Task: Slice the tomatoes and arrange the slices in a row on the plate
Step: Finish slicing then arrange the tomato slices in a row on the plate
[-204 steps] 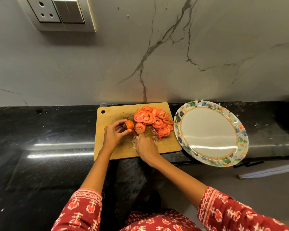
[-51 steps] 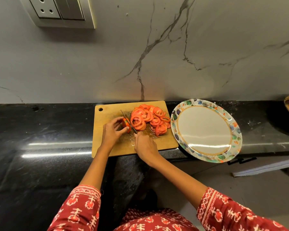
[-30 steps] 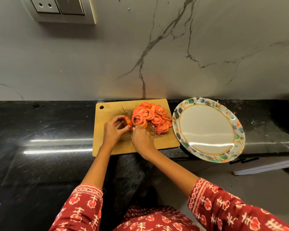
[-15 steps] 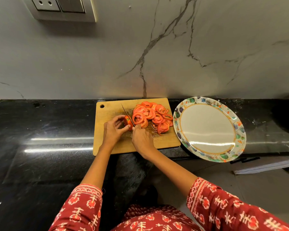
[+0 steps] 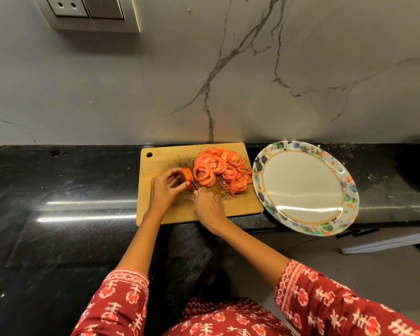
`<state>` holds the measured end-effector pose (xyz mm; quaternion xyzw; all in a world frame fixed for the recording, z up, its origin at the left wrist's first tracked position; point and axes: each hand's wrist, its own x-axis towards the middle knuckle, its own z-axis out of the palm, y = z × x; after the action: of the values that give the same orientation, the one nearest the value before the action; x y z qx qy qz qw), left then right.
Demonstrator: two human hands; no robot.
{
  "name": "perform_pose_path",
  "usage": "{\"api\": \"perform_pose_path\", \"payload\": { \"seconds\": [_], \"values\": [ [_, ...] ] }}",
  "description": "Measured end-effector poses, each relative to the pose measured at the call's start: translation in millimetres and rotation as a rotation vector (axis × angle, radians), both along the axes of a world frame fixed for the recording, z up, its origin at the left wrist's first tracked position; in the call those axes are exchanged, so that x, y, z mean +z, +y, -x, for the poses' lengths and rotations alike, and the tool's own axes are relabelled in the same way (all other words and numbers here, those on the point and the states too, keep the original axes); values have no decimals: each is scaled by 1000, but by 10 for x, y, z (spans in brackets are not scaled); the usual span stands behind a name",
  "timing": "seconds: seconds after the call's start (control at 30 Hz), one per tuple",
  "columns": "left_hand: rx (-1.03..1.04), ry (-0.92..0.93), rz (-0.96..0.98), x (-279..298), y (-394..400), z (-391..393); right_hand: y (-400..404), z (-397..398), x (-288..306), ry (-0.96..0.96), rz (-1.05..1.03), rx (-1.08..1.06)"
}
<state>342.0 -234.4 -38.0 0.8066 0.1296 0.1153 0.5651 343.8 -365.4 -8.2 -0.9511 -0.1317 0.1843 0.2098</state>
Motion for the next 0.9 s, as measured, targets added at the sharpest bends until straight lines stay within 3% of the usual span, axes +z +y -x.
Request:
{"api": "perform_pose_path", "payload": {
  "seconds": [0.5,0.9],
  "values": [
    [2,3,-7,-18,9,-5,-127,85,-128,69,9,21],
    [10,49,64,11,28,-26,-334,237,-147,-70,120,117]
  ]
}}
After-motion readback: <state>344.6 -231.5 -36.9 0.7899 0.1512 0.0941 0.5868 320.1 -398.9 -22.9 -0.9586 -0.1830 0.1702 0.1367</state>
